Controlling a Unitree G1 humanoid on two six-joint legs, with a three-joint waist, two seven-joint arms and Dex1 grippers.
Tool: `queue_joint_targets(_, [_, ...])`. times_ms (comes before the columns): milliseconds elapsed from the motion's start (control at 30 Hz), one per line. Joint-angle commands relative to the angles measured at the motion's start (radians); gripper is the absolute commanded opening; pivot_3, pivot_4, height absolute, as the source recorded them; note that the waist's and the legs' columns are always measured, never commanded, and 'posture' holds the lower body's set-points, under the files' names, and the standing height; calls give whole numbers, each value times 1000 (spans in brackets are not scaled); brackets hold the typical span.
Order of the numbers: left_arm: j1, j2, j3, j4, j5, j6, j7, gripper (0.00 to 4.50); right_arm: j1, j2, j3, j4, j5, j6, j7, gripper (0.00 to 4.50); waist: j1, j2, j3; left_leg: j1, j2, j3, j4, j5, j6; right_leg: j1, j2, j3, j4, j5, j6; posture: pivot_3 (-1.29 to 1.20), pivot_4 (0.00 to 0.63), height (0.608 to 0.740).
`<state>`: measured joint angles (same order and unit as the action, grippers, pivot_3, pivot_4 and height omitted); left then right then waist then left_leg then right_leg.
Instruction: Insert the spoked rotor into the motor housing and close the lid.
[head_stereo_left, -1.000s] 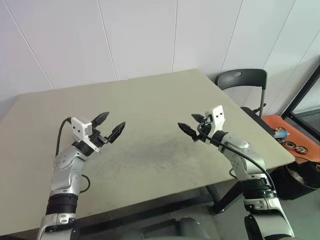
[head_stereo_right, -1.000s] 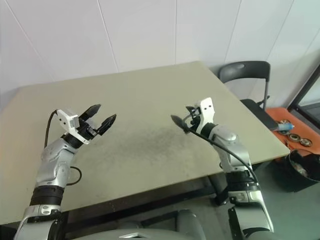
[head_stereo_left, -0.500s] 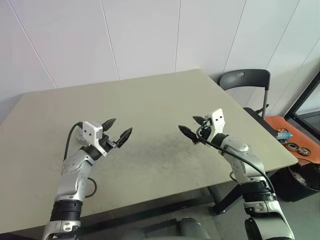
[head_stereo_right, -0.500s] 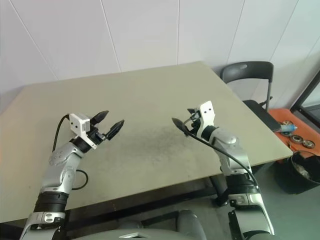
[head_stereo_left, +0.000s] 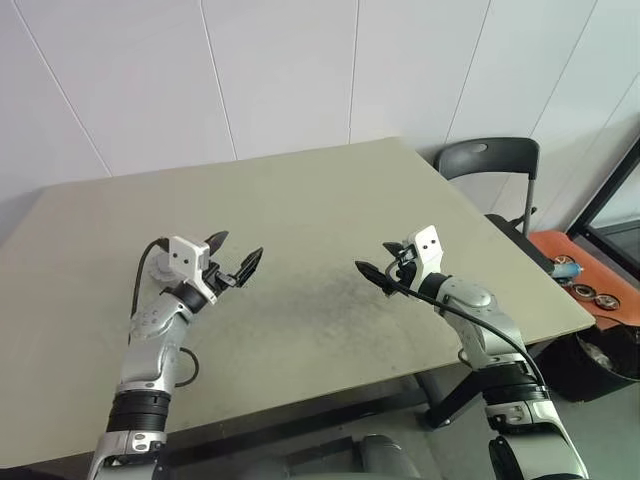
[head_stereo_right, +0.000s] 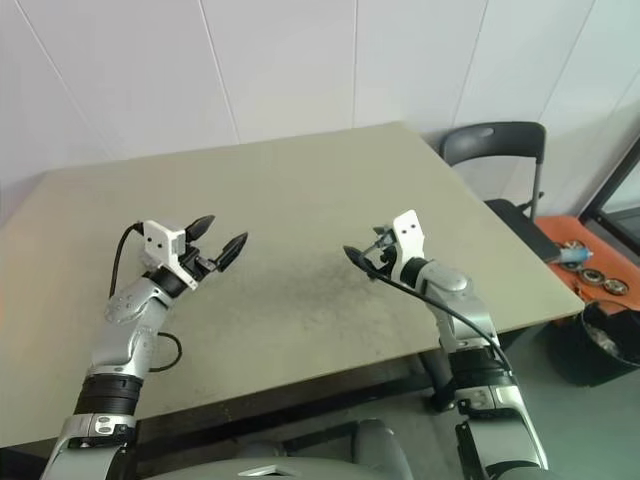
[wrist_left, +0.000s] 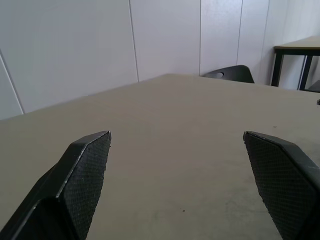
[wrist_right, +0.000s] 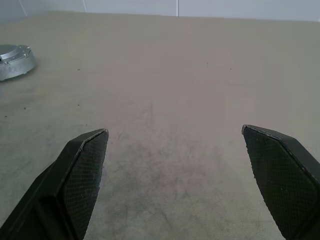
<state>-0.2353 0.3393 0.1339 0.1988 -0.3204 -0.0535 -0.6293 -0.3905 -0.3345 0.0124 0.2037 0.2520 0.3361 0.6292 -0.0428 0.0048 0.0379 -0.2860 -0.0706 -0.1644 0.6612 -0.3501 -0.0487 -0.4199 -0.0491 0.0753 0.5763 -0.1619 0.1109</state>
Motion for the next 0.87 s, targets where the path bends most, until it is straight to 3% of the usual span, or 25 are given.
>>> queue_joint_targets(33, [-12, 16, 16, 1, 15, -42, 0, 4500, -33, -2, -7, -12, -1, -14, 3, 4473, 2, 0, 0, 0, 0, 0, 0, 0, 0, 0, 0, 0, 0, 0, 0, 0, 0, 740])
queue_joint_targets(867, [29, 56, 28, 0, -23, -43, -80, 4500, -2, 19, -25, -110, 66, -25, 24, 4473, 1, 1, 1, 0, 0, 0, 0, 0, 0, -4, 0, 0, 0, 0, 0, 0, 0, 740])
